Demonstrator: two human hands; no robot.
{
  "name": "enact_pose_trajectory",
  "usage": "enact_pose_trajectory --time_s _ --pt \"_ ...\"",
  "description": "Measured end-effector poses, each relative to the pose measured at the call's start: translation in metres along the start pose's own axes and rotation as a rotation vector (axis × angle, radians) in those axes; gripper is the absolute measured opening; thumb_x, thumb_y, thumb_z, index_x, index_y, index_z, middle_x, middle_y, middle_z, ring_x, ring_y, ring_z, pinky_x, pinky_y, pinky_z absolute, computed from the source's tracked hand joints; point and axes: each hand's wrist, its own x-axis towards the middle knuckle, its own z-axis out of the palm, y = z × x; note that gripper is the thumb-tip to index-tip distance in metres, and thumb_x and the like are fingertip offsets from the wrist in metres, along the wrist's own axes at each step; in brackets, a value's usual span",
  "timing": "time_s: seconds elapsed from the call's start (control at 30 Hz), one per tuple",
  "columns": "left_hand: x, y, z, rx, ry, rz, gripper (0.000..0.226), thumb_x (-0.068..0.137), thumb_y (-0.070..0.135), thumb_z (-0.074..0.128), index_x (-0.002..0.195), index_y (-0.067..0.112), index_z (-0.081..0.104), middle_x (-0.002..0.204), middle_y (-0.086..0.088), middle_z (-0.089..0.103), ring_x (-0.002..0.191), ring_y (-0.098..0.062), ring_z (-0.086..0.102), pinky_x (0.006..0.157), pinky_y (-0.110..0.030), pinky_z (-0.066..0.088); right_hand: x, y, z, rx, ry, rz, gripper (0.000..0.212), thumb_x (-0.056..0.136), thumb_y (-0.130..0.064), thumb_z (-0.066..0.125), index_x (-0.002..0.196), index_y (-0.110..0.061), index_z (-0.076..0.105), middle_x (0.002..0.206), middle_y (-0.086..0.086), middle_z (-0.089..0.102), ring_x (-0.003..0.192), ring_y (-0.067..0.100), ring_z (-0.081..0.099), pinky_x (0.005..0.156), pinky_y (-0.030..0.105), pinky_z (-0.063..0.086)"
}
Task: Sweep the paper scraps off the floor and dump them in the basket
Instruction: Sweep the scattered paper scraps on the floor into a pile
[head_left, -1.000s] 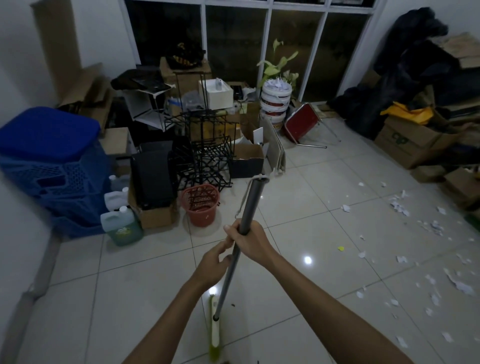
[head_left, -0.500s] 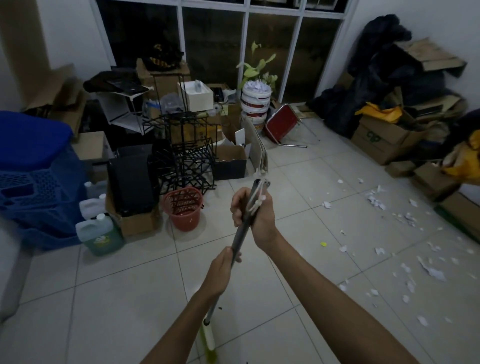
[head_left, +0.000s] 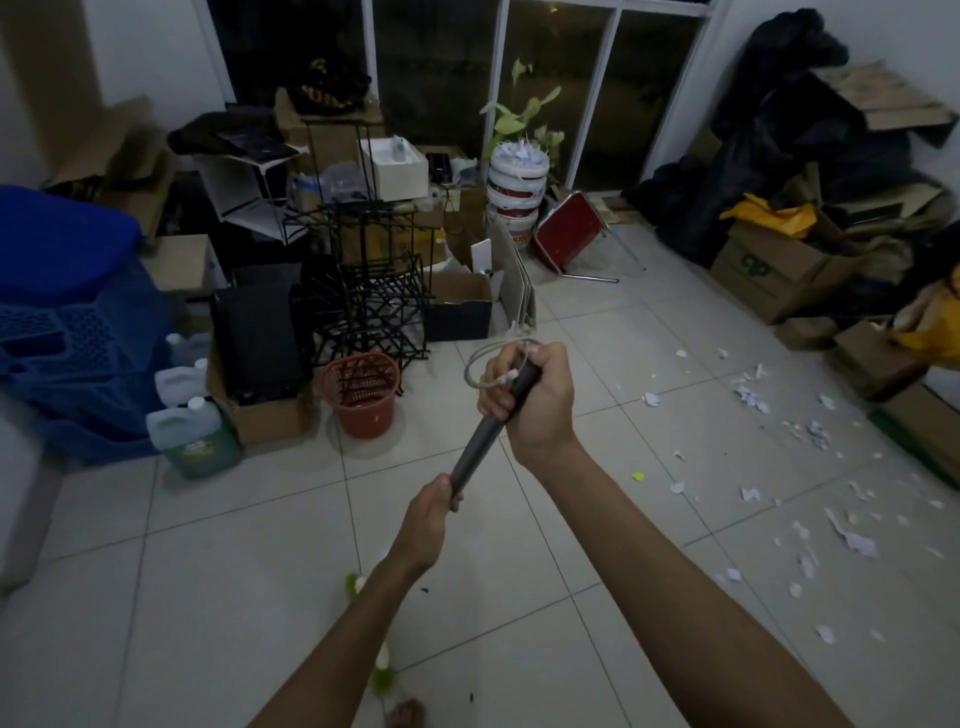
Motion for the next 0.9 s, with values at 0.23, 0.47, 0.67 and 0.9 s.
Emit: enact_pose_trajectory --time_s 0.23,0.47,0.67,0.9 --pt "0.009 -0.013 0.01 0.051 0.155 -0.022 0.035 0.09 0.037 0.024 0.076 0.015 0.047 0.077 -0.006 0.048 0.074 -0.018 0.045 0.072 -0.034 0.037 0.005 0.016 -0.017 0.099 0.187 -0.031 0.023 0.071 -0.027 0.035 0.056 -0.01 0.039 0.038 -0.001 0.035 0.029 0.01 0.024 0.039 0.012 0.021" --pt "0.038 -0.034 0.021 0.11 0.187 -0.144 0.046 0.087 0.043 0.017 0.097 0.014 0.052 0.096 -0.014 0.055 0.091 -0.032 0.05 0.086 -0.052 0.042 0.031 0.038 -0.041 0.145 0.298 0.009 0.03 0.068 -0.029 0.034 0.043 -0.015 0.043 0.037 -0.003 0.033 0.03 0.009 0.024 0.039 0.012 0.019" --pt "0.078 -0.018 0.031 0.026 0.132 -0.176 0.057 0.087 0.041 0.016 0.107 0.003 0.054 0.101 -0.02 0.057 0.093 -0.027 0.052 0.08 -0.038 0.04 0.068 0.033 -0.065 0.116 0.245 0.054 0.033 0.068 -0.03 0.032 0.042 -0.016 0.047 0.039 -0.003 0.036 0.032 0.01 0.027 0.039 0.015 0.025" --pt "0.104 -0.019 0.06 -0.038 0.032 -0.132 0.052 0.083 0.055 0.018 0.106 0.021 0.05 0.095 0.004 0.053 0.091 -0.01 0.049 0.078 -0.022 0.036 0.085 0.019 -0.104 0.056 0.255 0.056 0.026 0.057 -0.036 0.044 0.038 -0.019 0.045 0.036 -0.004 0.033 0.031 0.009 0.024 0.041 0.013 0.021"
